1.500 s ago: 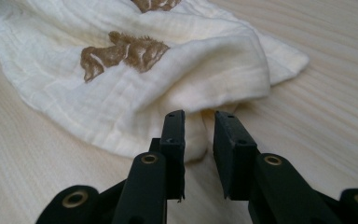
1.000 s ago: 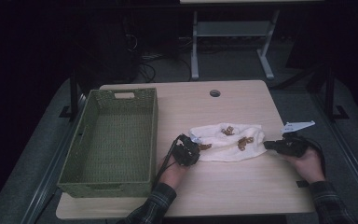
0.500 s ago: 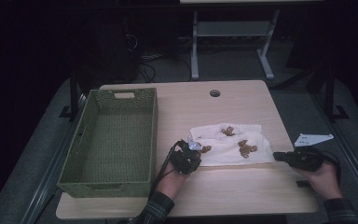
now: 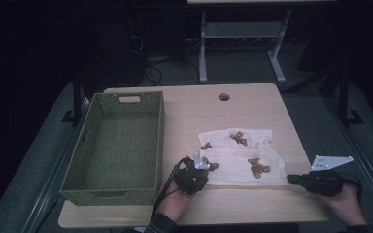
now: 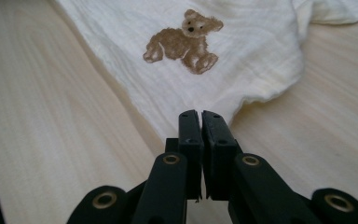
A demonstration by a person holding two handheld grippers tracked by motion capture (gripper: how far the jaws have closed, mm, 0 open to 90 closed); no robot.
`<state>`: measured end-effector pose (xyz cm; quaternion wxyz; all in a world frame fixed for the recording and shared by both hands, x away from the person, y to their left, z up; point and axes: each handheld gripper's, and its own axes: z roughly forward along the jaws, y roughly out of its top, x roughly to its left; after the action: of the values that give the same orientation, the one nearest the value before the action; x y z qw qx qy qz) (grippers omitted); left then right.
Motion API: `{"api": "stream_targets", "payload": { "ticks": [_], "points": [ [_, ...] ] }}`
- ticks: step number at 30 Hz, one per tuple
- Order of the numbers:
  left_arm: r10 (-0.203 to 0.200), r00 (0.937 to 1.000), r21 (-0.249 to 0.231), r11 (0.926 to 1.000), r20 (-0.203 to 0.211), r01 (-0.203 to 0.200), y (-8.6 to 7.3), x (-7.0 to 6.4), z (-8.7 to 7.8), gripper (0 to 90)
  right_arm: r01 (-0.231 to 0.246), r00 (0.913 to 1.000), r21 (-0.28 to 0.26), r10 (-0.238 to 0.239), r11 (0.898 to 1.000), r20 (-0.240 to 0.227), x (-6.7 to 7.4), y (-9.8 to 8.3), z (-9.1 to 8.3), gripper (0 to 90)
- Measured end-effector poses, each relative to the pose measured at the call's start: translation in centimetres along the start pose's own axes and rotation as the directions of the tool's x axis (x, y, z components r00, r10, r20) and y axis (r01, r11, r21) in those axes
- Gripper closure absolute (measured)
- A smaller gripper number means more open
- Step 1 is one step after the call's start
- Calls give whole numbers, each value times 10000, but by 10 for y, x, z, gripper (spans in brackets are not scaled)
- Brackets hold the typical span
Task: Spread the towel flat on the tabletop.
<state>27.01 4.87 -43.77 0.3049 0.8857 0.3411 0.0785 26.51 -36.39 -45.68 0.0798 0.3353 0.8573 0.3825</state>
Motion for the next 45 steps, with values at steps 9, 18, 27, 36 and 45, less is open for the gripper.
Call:
{"api": "stream_targets", "payload": {
  "ticks": [9,18,27,36,45],
  "points": [
    [-9,10000,226,9997,39,8,-17,-5,-4,817,310,9984,249,-297,9992,-477,19,-11,2,860],
    [-253,9997,-506,9984,43,255,-1,4,-4,608,304,9995,-364,-307,9989,-98,8,4,3,727],
    [82,9994,-843,9964,-339,-111,22,2,9,587,409,9991,-476,-402,9980,138,-2,26,17,727],
    [44,9968,-913,9958,-801,-117,46,15,25,577,340,9992,-533,-328,9980,234,-19,45,28,713],
    [-441,9909,-821,9960,-1268,339,34,35,17,575,402,9983,-673,-372,9969,444,-33,61,36,708]
  ]
}}
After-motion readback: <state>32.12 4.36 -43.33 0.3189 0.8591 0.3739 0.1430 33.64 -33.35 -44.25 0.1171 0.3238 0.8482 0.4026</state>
